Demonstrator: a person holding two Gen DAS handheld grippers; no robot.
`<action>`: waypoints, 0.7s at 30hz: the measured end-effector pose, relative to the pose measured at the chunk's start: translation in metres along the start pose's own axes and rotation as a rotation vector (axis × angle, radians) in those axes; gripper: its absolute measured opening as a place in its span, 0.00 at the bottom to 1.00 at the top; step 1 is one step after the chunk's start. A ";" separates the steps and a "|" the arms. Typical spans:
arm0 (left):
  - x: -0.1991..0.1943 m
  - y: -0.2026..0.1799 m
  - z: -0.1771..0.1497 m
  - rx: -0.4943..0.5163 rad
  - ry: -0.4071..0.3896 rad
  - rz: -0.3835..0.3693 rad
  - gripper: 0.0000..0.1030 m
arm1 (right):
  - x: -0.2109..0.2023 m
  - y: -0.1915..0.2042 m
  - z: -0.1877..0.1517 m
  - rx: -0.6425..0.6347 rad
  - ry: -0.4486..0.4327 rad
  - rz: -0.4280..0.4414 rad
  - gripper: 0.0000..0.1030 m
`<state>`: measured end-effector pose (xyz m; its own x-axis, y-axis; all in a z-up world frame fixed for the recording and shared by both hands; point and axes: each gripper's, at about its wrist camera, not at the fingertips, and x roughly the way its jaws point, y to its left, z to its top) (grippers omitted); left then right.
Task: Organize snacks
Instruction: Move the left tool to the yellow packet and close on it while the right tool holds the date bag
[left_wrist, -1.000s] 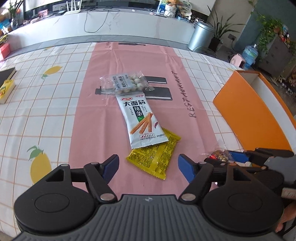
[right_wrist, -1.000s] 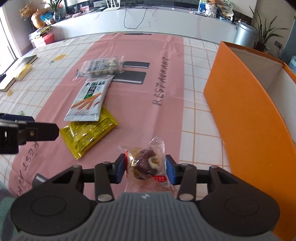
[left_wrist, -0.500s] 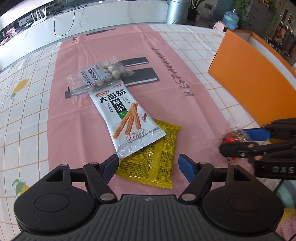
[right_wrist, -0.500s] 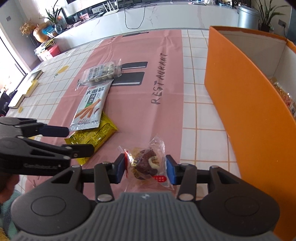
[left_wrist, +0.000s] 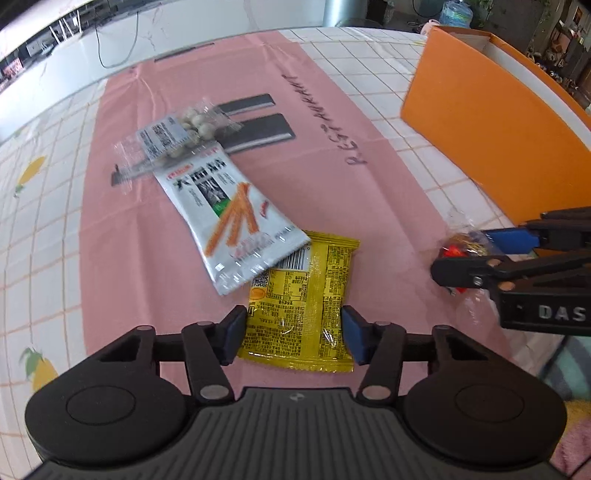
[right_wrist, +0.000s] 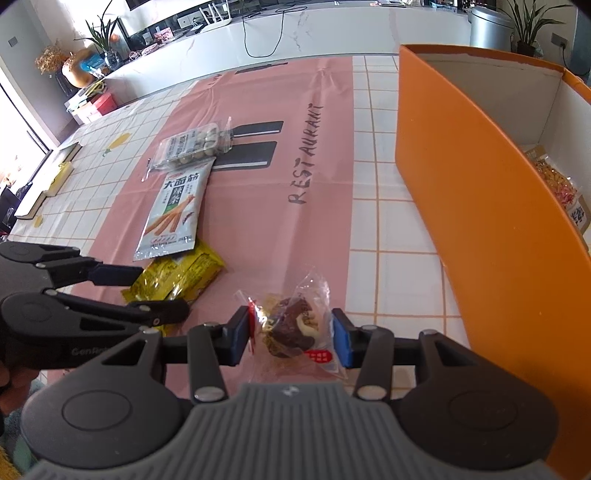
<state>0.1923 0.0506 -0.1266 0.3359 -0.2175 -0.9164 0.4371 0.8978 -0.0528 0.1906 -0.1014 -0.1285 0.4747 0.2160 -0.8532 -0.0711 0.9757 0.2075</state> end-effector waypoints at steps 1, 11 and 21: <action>-0.001 -0.003 -0.002 -0.006 0.016 -0.003 0.59 | -0.001 0.000 -0.001 -0.005 0.002 -0.005 0.43; -0.013 -0.019 -0.016 -0.072 0.014 -0.030 0.80 | -0.005 -0.006 -0.019 -0.017 0.015 -0.021 0.44; -0.002 -0.033 -0.009 -0.015 0.005 0.011 0.81 | -0.008 -0.020 -0.023 0.003 0.010 -0.026 0.44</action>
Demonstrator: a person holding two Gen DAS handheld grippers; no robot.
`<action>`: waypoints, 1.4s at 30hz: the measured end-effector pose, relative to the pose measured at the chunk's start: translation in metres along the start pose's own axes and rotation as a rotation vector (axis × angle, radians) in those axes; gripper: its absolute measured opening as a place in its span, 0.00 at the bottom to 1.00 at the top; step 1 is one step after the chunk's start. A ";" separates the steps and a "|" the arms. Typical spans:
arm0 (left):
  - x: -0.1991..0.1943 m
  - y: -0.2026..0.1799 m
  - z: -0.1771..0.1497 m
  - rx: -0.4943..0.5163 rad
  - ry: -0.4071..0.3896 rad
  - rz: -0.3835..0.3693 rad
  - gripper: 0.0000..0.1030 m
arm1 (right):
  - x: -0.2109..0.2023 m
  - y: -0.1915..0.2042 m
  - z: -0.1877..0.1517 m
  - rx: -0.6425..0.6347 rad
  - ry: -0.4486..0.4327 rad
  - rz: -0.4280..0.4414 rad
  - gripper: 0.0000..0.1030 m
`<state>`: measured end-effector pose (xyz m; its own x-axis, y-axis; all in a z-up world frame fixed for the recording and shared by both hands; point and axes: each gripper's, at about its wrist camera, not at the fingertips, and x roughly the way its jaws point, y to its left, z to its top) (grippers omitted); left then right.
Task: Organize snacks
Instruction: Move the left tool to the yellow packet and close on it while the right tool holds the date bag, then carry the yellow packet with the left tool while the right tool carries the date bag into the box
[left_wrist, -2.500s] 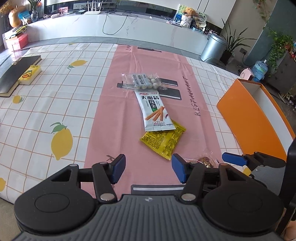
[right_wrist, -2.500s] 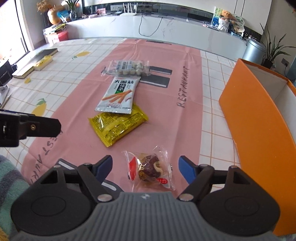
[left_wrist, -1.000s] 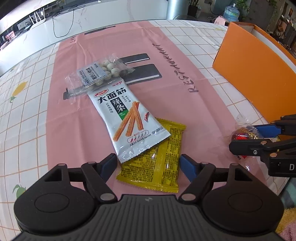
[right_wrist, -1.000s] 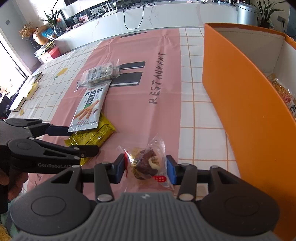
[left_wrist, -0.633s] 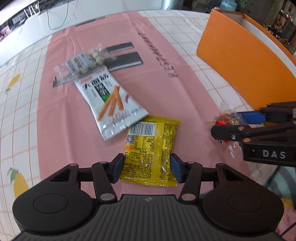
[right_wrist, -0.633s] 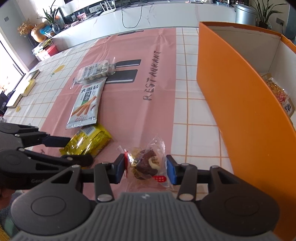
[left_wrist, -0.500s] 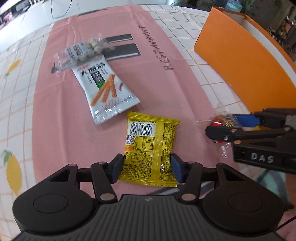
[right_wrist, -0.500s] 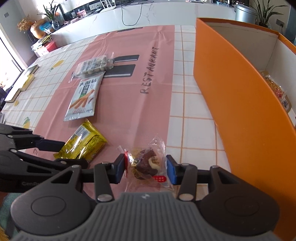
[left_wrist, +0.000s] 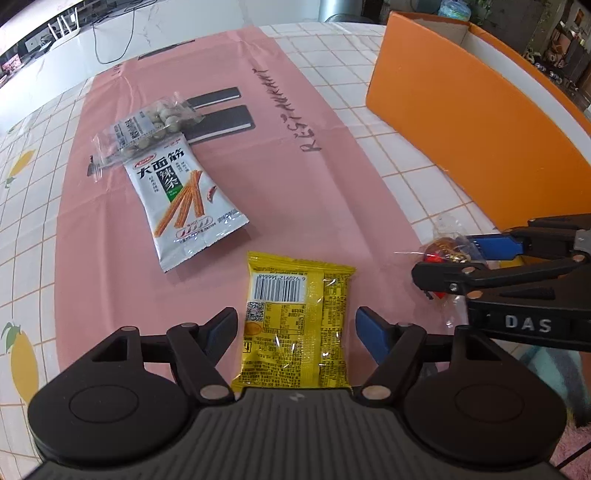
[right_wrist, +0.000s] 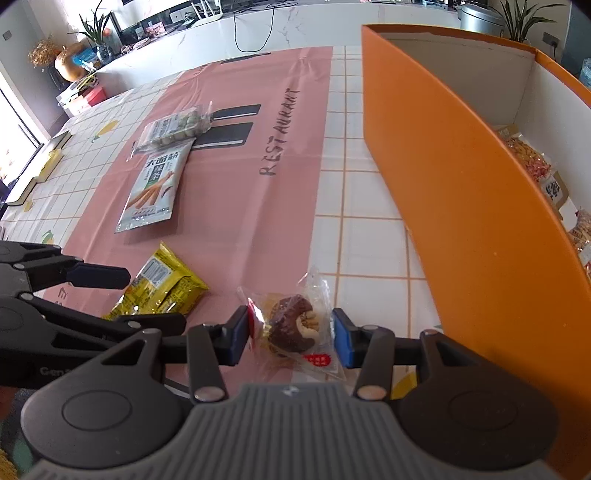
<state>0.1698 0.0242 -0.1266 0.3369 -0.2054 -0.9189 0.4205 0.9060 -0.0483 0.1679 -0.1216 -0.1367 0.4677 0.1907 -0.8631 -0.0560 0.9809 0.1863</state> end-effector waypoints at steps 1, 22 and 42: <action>0.001 0.000 -0.001 -0.004 0.005 0.002 0.81 | 0.000 -0.002 0.000 0.005 0.000 0.006 0.44; -0.050 -0.017 0.003 -0.084 -0.105 0.001 0.56 | -0.041 -0.002 0.000 0.000 -0.076 0.058 0.42; -0.163 -0.112 0.028 0.065 -0.360 -0.010 0.56 | -0.183 -0.053 -0.015 -0.090 -0.272 0.057 0.41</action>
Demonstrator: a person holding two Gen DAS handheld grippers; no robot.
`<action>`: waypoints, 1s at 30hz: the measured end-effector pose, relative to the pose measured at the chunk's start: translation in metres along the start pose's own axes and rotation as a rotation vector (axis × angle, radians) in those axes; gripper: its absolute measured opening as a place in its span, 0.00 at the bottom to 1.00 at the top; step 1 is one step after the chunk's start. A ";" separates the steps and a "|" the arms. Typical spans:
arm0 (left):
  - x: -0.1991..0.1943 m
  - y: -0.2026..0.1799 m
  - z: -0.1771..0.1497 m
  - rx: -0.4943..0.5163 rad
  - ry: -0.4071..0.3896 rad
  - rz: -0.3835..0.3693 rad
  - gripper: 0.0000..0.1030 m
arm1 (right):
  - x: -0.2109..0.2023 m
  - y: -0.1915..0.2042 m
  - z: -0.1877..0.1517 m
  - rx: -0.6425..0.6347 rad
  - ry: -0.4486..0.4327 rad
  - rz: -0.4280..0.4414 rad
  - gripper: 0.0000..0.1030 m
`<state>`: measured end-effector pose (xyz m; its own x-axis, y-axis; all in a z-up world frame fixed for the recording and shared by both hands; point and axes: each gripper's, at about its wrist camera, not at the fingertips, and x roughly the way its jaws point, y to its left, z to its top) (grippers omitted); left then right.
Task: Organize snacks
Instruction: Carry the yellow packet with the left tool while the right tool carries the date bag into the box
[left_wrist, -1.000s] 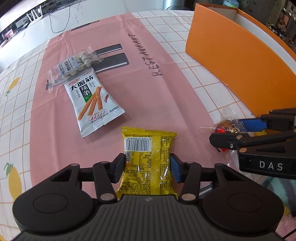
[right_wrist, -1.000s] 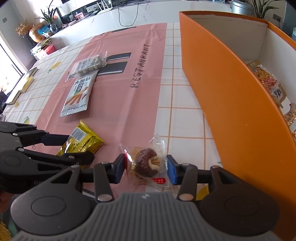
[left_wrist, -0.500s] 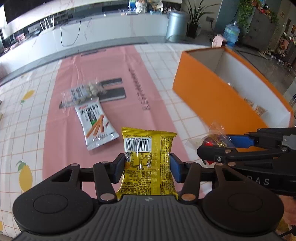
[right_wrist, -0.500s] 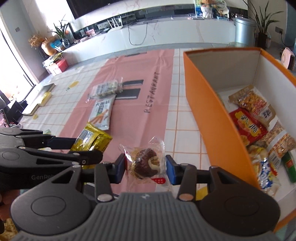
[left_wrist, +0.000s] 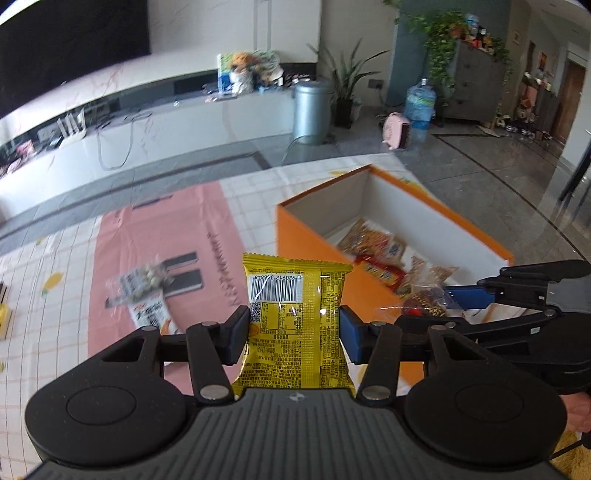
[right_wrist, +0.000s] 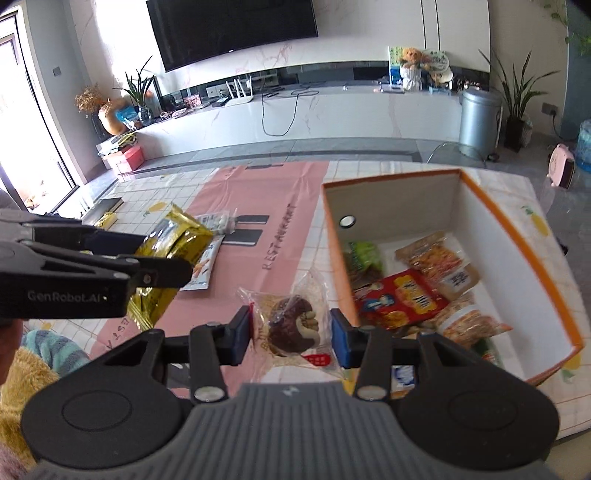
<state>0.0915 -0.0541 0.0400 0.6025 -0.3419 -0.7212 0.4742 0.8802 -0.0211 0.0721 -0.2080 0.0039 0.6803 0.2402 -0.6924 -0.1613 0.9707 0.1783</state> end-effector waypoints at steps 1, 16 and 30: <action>-0.001 -0.007 0.004 0.013 -0.008 -0.015 0.56 | -0.005 -0.005 0.001 -0.005 -0.003 0.000 0.41; 0.080 -0.098 0.065 0.120 0.140 -0.335 0.57 | -0.003 -0.141 0.039 -0.106 0.263 -0.066 0.41; 0.177 -0.130 0.054 0.137 0.369 -0.394 0.56 | 0.051 -0.179 0.037 -0.271 0.451 -0.046 0.41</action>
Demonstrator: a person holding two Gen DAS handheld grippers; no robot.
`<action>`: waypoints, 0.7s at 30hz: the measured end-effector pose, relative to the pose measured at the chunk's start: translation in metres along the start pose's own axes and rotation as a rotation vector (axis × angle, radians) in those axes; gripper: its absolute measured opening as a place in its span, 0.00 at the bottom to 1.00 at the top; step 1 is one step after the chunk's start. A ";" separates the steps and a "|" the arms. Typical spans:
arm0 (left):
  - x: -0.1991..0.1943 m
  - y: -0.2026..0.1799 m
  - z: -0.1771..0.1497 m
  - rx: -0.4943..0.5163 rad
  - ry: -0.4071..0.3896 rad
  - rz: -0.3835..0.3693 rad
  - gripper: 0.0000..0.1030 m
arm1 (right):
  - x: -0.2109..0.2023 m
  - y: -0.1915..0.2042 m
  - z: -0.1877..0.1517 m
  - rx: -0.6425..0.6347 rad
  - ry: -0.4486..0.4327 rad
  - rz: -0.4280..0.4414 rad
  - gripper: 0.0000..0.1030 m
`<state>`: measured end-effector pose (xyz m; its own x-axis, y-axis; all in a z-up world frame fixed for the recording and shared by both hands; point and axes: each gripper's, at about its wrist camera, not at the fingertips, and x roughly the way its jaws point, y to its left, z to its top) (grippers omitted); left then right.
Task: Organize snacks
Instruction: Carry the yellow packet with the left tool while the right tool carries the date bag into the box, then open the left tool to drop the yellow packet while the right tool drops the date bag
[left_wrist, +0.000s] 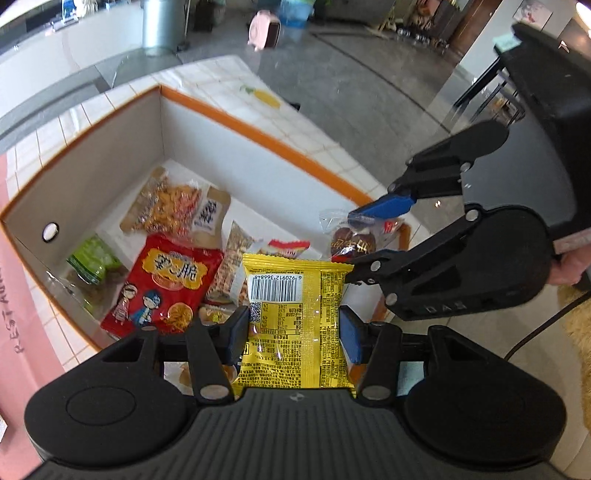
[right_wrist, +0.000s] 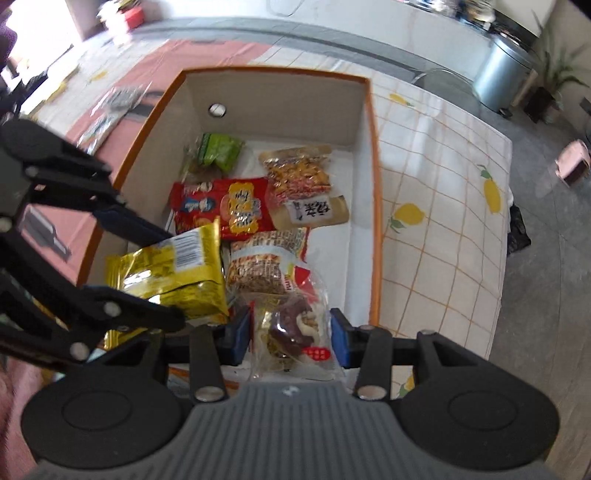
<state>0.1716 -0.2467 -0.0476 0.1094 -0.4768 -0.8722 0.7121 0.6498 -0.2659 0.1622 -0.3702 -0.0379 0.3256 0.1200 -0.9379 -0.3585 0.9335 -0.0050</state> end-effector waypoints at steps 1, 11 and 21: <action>0.002 0.000 -0.001 0.000 0.006 0.001 0.56 | 0.002 0.001 0.001 -0.017 0.011 -0.005 0.41; 0.025 0.001 -0.003 -0.026 0.055 0.006 0.57 | 0.014 0.006 0.005 -0.032 0.056 -0.052 0.42; 0.029 -0.007 -0.003 0.013 0.066 0.088 0.58 | 0.024 0.007 0.005 -0.039 0.078 -0.090 0.43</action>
<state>0.1678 -0.2632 -0.0718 0.1259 -0.3781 -0.9172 0.7109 0.6792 -0.1824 0.1715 -0.3589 -0.0583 0.2891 0.0085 -0.9573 -0.3654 0.9252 -0.1022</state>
